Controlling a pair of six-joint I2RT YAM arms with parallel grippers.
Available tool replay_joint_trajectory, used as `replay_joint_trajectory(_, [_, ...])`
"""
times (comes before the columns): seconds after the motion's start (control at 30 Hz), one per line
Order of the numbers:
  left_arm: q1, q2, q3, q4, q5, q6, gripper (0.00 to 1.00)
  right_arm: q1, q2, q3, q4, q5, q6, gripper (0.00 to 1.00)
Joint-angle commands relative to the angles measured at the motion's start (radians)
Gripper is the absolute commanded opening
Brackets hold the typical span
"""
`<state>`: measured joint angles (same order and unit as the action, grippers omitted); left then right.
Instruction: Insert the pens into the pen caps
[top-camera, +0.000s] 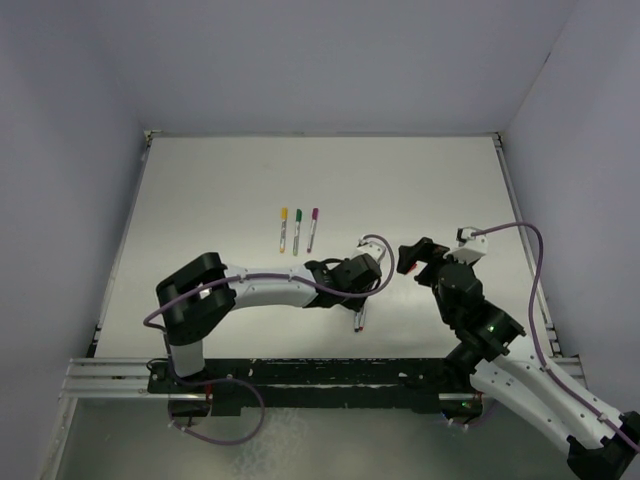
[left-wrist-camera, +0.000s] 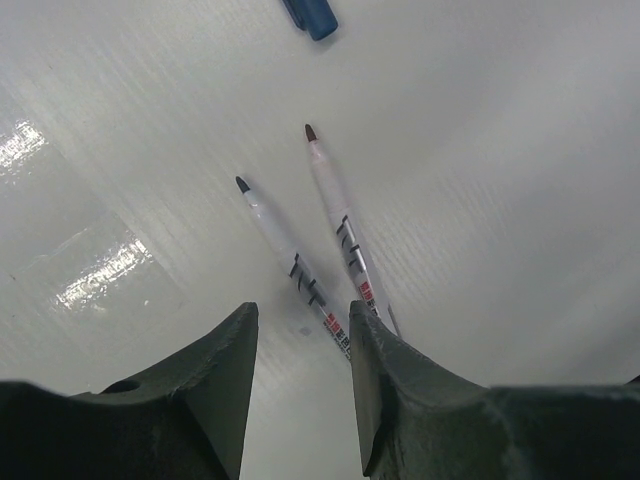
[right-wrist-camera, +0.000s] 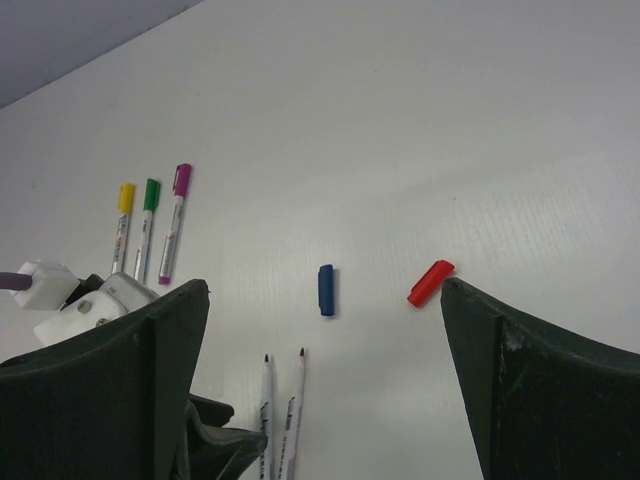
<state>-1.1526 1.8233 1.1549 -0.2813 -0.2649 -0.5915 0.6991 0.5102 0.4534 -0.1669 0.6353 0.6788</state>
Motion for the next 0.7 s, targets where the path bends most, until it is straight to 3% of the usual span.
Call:
replay_joint_trajectory(0.0, [-0.01,0.018,0.04,-0.019,-0.016,-0.02,0.45,-0.002,0.006,-0.002,0.036,0.002,0.014,1.0])
replay_joint_trajectory(0.67, [-0.047,0.021,-0.012,-0.117,-0.014,-0.031,0.41,-0.002,-0.014,-0.012,0.033,0.0,0.034,1.0])
